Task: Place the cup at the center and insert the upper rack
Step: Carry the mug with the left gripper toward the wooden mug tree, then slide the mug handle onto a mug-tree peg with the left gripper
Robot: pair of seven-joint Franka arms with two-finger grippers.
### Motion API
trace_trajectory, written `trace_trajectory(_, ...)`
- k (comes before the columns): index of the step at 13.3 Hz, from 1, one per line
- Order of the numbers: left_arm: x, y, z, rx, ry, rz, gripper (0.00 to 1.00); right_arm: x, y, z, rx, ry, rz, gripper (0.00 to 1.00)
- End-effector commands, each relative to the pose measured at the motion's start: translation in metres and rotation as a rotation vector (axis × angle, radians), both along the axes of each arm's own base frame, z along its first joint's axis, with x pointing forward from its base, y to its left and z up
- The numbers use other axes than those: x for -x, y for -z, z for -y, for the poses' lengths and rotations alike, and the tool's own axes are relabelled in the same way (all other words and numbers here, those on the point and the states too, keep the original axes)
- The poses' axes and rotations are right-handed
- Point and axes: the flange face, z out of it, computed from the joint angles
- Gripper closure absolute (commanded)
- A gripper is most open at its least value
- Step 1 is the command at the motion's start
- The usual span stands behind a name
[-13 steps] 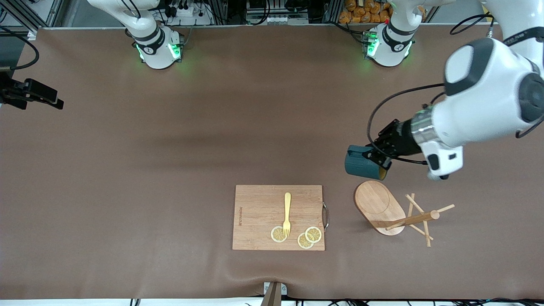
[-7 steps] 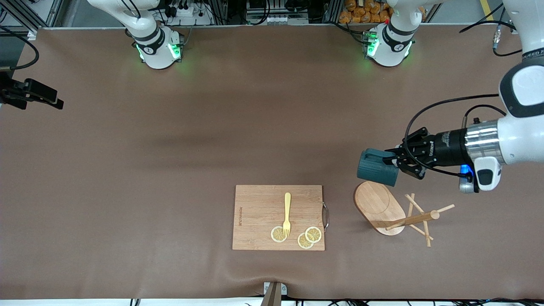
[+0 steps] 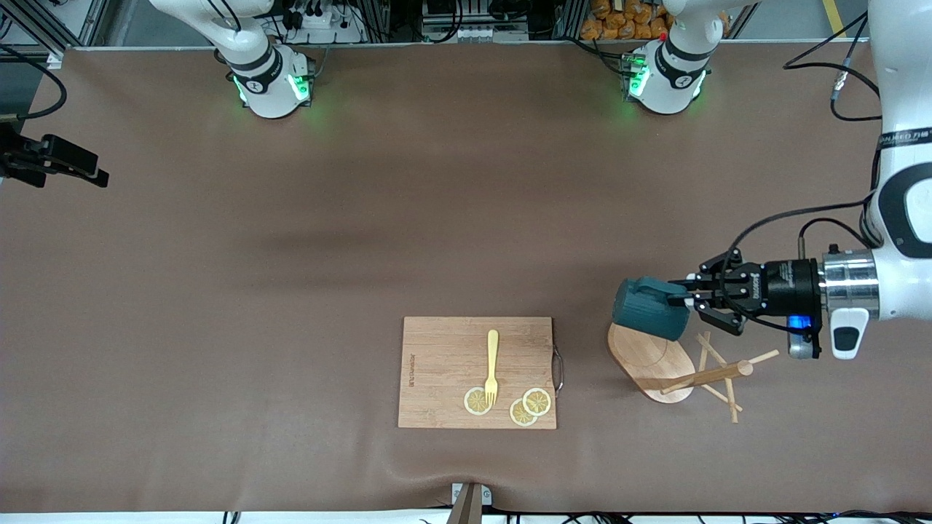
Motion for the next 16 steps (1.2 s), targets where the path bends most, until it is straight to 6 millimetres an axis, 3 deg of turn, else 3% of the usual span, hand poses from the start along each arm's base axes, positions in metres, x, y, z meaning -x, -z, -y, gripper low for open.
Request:
trace_trajectory(1, -0.004, 0.016, -0.014, 0.081, 0.005, -0.008, 1.0, 0.0, -0.005, 0.004, -0.002, 0.002, 0.005, 0.0)
trace_trajectory(8, -0.004, 0.06, -0.044, 0.164, 0.05, -0.042, 1.0, 0.0, -0.005, 0.004, -0.002, 0.002, 0.005, 0.0)
trace_trajectory(16, -0.007, 0.068, -0.076, 0.231, 0.009, 0.004, 1.0, 0.0, -0.005, 0.004, -0.002, 0.002, 0.005, 0.0)
